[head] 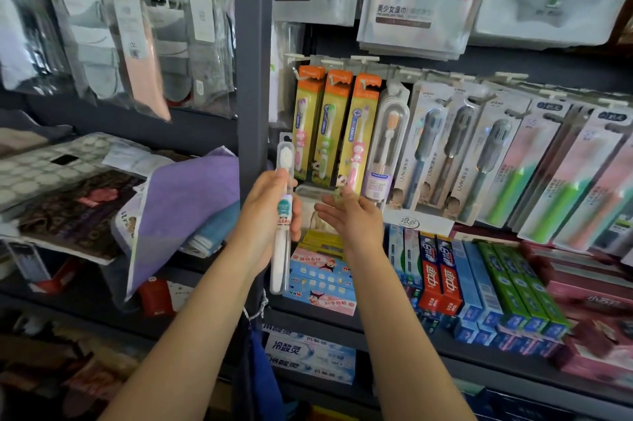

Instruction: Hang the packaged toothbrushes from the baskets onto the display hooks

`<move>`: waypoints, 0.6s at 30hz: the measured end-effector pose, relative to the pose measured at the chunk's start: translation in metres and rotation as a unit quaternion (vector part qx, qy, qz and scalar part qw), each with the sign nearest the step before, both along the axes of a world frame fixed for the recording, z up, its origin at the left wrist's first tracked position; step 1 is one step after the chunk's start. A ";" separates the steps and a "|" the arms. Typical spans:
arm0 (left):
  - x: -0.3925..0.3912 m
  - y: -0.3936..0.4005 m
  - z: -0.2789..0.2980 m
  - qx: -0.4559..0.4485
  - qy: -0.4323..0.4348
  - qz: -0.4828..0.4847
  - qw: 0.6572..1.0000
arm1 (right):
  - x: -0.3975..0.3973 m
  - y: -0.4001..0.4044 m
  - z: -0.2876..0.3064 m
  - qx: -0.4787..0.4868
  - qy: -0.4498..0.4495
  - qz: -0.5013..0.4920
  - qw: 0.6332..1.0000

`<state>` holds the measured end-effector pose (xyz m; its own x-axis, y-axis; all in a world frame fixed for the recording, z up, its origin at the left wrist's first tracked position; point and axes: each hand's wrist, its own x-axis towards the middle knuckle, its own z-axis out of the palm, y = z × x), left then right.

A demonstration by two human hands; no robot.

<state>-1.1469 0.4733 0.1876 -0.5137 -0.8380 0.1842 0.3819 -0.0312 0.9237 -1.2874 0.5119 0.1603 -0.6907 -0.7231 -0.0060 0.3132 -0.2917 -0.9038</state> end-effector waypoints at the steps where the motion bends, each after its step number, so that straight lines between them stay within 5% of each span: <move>1: 0.000 0.001 0.000 0.009 0.003 0.000 1.000 | -0.002 -0.002 0.000 0.009 -0.011 0.007 1.000; 6: 0.005 0.003 -0.003 0.057 0.008 -0.008 0.998 | 0.001 0.008 0.000 0.086 -0.035 0.038 0.995; 14: 0.015 0.010 -0.012 0.073 -0.001 -0.001 0.997 | 0.043 0.055 0.001 0.079 0.153 0.217 0.961; 18: 0.029 0.010 -0.025 0.041 -0.014 0.005 0.999 | 0.053 0.063 -0.003 0.079 0.167 0.235 0.954</move>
